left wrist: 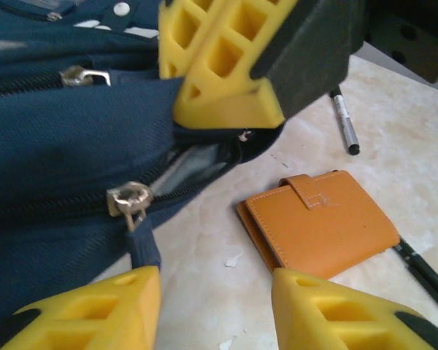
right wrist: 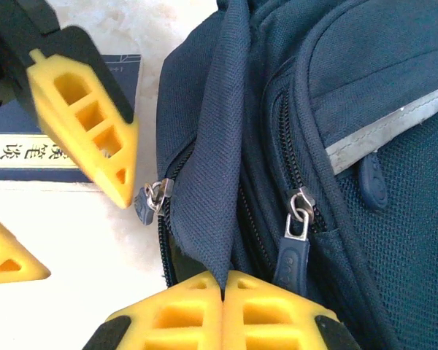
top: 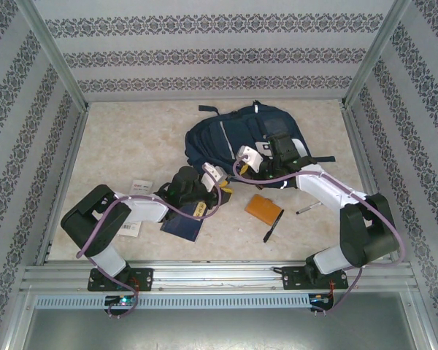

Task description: Pack books, pencil case, and school supplies into a backpack

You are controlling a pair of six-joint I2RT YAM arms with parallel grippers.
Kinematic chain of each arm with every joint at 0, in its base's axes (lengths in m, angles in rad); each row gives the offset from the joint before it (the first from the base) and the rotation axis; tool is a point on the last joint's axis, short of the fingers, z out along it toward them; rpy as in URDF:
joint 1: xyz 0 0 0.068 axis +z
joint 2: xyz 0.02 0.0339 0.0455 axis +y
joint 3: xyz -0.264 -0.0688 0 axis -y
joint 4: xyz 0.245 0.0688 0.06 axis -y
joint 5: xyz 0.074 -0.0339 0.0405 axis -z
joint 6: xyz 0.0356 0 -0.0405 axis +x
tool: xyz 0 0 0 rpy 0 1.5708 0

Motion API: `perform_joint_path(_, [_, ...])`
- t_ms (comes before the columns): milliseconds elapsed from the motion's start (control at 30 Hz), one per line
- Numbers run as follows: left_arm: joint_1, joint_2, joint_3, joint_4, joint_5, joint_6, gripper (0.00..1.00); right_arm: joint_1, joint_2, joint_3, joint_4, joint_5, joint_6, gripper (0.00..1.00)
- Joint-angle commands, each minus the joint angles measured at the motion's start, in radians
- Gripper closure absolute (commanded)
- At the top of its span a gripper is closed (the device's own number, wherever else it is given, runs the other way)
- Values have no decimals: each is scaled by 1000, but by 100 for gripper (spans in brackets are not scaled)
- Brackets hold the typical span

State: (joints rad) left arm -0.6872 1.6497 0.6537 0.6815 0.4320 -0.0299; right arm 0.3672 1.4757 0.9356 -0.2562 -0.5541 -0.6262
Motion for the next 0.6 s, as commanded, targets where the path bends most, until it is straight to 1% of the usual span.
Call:
perform_joint_path(0, [-11, 18, 25, -5, -59, 34, 61, 27, -43, -8, 65, -103, 8, 100])
perform_joint_path(67, [-11, 30, 28, 4, -88, 39, 65, 35, -55, -21, 75, -114, 2, 100])
perform_joint_path(133, [-11, 35, 31, 3, -110, 53, 68, 44, -64, -31, 72, -129, -20, 100])
perform_joint_path(200, [-11, 48, 36, 10, -103, 69, 70, 50, -70, -36, 73, -133, -34, 100])
perform_joint_path(233, [-11, 56, 40, 12, -90, 80, 77, 53, -73, -39, 73, -135, -37, 100])
perform_joint_path(300, [-11, 67, 46, 13, -61, 97, 98, 53, -76, -43, 74, -130, -36, 100])
perform_joint_path(333, [-10, 65, 46, 11, -54, 102, 100, 52, -75, -44, 71, -121, -37, 100])
perform_joint_path(567, [-9, 0, -42, 49, -79, 151, 100, 39, -76, -53, 51, -24, -74, 100])
